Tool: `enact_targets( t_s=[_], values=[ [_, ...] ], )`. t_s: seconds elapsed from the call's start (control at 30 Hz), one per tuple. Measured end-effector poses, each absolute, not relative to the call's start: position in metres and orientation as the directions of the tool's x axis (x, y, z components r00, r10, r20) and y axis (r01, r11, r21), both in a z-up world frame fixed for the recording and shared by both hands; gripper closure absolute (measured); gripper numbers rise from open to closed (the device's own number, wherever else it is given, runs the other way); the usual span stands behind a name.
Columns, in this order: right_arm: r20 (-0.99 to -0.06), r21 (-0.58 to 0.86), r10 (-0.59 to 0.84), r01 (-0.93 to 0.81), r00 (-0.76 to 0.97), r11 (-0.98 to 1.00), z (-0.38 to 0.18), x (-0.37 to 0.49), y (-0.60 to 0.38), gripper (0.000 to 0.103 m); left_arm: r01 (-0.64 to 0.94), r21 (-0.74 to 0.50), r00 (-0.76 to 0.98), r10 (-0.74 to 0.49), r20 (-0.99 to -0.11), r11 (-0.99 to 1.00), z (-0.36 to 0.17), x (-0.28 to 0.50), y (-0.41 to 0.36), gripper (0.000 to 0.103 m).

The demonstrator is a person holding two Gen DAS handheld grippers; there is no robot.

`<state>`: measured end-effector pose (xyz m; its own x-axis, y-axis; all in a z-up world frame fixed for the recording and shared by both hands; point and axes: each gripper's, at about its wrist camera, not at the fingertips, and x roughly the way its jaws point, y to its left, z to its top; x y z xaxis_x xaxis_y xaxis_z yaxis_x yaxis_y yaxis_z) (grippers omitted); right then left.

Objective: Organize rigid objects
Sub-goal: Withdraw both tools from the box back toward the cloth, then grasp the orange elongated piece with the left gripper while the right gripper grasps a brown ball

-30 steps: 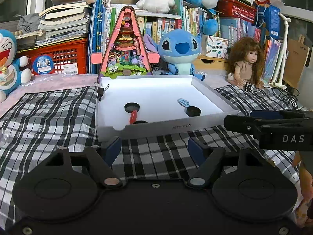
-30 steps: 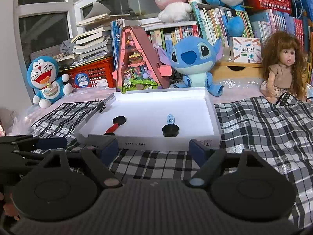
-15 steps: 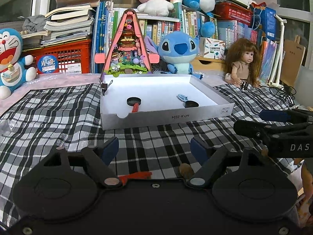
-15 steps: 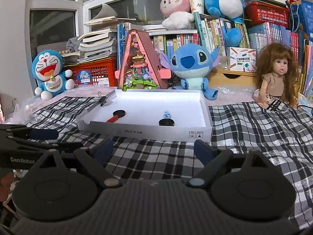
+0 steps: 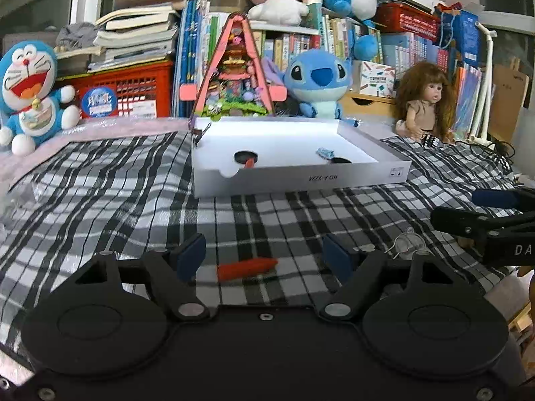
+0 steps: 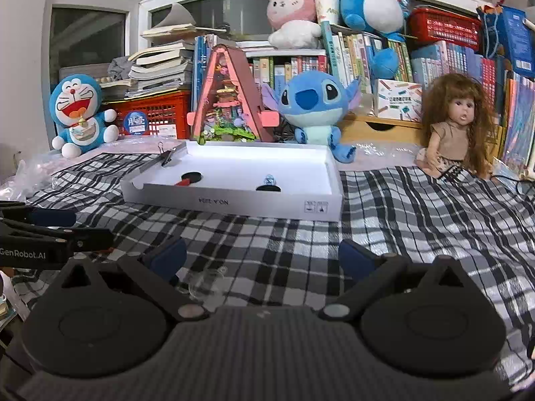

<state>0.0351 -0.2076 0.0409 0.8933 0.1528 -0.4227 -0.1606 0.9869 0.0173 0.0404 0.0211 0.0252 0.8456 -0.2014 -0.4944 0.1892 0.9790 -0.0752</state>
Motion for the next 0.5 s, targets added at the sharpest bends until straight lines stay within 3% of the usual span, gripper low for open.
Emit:
enact_targets(
  t_s=[0.5],
  values=[
    [-0.414,-0.004,0.087,-0.097,0.906,0.995,0.027,0.021,-0.218,0.001,0.186,-0.079,0.85,-0.201,-0.487,0.979,0.013,0.025,0.028,0.026]
  ],
)
